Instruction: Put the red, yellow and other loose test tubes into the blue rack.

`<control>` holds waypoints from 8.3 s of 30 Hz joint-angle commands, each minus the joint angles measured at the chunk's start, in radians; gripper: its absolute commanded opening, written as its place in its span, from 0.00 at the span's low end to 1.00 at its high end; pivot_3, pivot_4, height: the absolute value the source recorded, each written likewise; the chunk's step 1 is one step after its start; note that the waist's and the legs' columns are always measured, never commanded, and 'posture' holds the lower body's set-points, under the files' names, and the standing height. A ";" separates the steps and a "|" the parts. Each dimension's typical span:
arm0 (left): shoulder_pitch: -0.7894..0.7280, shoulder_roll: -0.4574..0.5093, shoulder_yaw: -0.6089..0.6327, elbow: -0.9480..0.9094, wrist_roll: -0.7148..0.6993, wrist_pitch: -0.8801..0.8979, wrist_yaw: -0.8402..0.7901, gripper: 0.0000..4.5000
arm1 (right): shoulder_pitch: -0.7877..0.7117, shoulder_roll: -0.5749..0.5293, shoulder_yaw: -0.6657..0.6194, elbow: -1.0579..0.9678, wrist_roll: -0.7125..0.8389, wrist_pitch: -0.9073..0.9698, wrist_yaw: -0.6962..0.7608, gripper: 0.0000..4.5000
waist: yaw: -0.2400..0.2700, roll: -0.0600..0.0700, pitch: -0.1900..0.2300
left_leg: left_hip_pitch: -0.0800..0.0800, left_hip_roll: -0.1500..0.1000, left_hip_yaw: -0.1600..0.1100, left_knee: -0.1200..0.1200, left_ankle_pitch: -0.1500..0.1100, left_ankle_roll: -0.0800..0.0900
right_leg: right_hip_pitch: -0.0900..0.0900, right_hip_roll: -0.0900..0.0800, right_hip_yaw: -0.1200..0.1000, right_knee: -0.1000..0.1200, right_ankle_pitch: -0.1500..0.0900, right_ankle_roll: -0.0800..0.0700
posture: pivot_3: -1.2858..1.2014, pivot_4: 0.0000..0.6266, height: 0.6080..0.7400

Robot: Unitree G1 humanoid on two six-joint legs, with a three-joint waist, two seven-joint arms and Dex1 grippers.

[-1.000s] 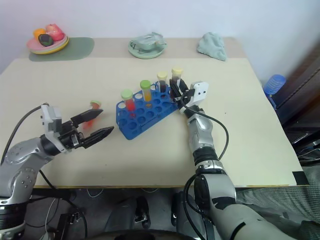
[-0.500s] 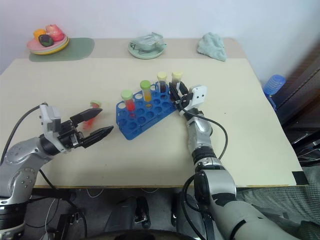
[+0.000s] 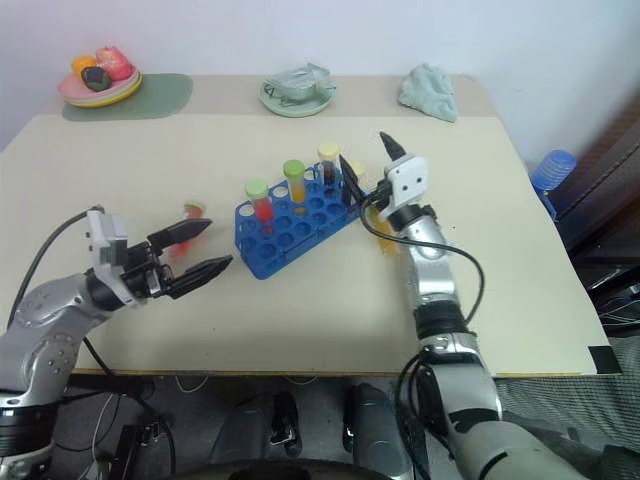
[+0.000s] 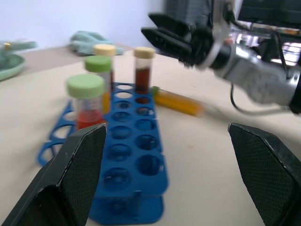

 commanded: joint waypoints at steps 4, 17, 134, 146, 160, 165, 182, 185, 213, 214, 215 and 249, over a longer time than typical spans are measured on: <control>-0.041 -0.002 -0.023 0.023 -0.013 -0.010 -0.065 0.94 | 0.046 -0.171 -0.021 -0.423 0.210 0.670 0.029 0.91 | -0.003 0.000 0.000 | 0.000 0.000 0.000 0.000 0.000 0.000 | -0.001 0.000 0.000 0.000 -0.001 -0.003 | 0.52 0.24 1.00; -0.089 -0.031 -0.057 0.054 -0.001 -0.012 -0.090 0.94 | -0.157 -0.314 0.024 -0.270 0.264 1.318 0.002 0.91 | -0.001 0.000 0.000 | -0.006 0.000 0.000 0.000 -0.001 0.008 | -0.005 0.001 -0.001 -0.001 0.000 -0.002 | 0.52 0.24 1.00; -0.024 0.003 0.042 -0.039 -0.053 0.044 0.049 0.94 | -0.190 0.387 -0.164 0.808 0.218 -0.483 0.345 0.18 | -0.002 -0.004 -0.001 | 0.000 0.002 -0.002 0.000 0.004 -0.002 | -0.001 0.004 -0.002 0.002 0.004 -0.006 | 0.52 0.24 1.00; -0.046 -0.002 0.030 -0.016 -0.049 0.043 0.029 0.94 | -0.135 0.371 -0.151 0.788 0.194 -0.505 0.353 0.18 | -0.001 -0.004 -0.001 | 0.002 0.002 -0.002 -0.001 0.003 -0.003 | 0.001 0.004 -0.002 0.001 0.004 -0.006 | 0.52 0.24 1.00; -0.047 -0.012 0.022 -0.010 -0.047 0.040 0.023 0.94 | -0.166 0.371 -0.137 0.777 0.191 -0.497 0.337 0.18 | -0.001 -0.004 -0.001 | 0.002 0.002 -0.002 -0.001 0.002 -0.003 | 0.001 0.004 -0.002 0.001 0.004 -0.006 | 0.52 0.24 1.00; -0.042 -0.014 0.022 -0.017 -0.049 0.040 0.028 0.94 | -0.193 0.385 -0.147 0.785 0.201 -0.489 0.327 0.18 | -0.002 -0.004 -0.001 | 0.002 0.002 -0.002 -0.001 0.002 -0.003 | 0.001 0.004 -0.002 0.001 0.004 -0.006 | 0.52 0.24 1.00; -0.019 -0.004 0.044 -0.040 -0.064 0.046 0.041 0.94 | -0.207 0.403 -0.172 0.849 0.199 -0.524 0.303 0.18 | -0.002 -0.004 -0.001 | 0.002 0.002 -0.002 -0.001 0.002 -0.003 | 0.001 0.004 -0.002 0.001 0.004 -0.006 | 0.52 0.24 1.00; -0.012 0.005 0.059 -0.044 -0.073 0.052 0.038 0.94 | -0.207 0.405 -0.175 0.854 0.198 -0.542 0.293 0.18 | -0.002 -0.004 -0.001 | 0.002 0.002 -0.002 -0.001 0.002 -0.003 | 0.001 0.004 -0.002 0.001 0.004 -0.006 | 0.52 0.24 1.00; -0.007 0.019 0.064 -0.056 -0.095 0.060 0.058 0.94 | -0.227 0.405 -0.159 0.862 0.151 -0.610 0.243 0.80 | -0.004 -0.003 -0.001 | 0.002 0.002 -0.002 -0.001 0.002 -0.004 | 0.001 0.003 -0.002 0.000 0.004 -0.006 | 0.52 0.24 1.00; -0.007 0.017 0.062 -0.056 -0.095 0.060 0.059 0.94 | -0.229 0.405 -0.158 0.856 0.150 -0.613 0.244 0.80 | -0.004 -0.003 -0.001 | 0.002 0.002 -0.002 -0.001 0.002 -0.004 | 0.001 0.003 -0.002 0.000 0.004 -0.006 | 0.52 0.24 1.00; -0.007 0.015 0.060 -0.057 -0.094 0.059 0.060 0.94 | -0.230 0.404 -0.158 0.851 0.151 -0.614 0.245 0.80 | -0.004 -0.003 -0.001 | 0.002 0.002 -0.002 -0.001 0.002 -0.004 | 0.001 0.003 -0.002 0.000 0.004 -0.006 | 0.52 0.24 1.00; -0.153 -0.192 0.128 -0.088 -0.037 0.120 0.609 0.94 | 0.095 -0.383 -0.016 -0.578 0.300 0.510 0.374 0.80 | 0.007 -0.003 0.002 | -0.005 0.002 -0.004 -0.001 -0.002 0.004 | -0.004 0.002 -0.003 -0.004 0.003 -0.007 | 0.52 0.24 1.00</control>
